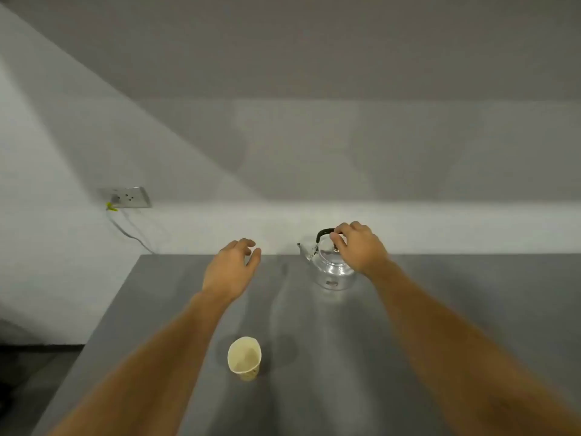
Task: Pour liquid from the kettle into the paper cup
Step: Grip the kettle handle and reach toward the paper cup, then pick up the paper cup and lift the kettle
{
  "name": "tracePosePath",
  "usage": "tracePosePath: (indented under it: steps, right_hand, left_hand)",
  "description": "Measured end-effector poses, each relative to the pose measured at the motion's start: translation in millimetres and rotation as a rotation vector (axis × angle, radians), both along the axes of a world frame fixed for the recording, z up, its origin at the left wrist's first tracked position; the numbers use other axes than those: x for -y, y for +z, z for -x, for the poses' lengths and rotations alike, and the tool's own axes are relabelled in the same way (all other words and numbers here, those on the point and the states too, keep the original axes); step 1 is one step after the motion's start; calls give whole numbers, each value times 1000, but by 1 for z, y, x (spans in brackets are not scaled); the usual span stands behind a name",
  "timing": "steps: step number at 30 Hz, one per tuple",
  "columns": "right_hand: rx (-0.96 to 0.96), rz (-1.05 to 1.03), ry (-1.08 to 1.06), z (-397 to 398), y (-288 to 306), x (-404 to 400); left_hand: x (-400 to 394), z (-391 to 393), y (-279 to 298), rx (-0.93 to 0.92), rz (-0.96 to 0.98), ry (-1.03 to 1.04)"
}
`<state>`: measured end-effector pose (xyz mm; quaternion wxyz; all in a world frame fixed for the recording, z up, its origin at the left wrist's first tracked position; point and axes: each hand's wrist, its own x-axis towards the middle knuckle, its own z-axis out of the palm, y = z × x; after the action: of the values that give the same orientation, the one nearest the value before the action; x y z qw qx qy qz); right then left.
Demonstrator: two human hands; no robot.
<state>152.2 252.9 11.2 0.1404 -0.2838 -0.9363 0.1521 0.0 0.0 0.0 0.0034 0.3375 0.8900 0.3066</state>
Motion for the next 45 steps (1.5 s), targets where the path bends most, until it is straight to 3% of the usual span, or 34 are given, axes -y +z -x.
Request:
tracePosePath:
  steps: [7,13,24,32,45]
  right_hand:
    - [110,-27,-58,36,-25,-36]
    - [204,147,-104,64,-41,-63]
    - [223,255,-167,85,-56,-77]
    - [243,230,-106,66,-51,-59]
    - [190,170,-23,-17,-15,31]
  left_hand:
    - [-16,34,-26,100,69,-19]
    - [-27,56,-48,115,70,-28]
    - [-32,68,-68,165,88,-10]
    - [-16,48,-70,210,47,-70]
    - [86,-17,-108,431,-36,2]
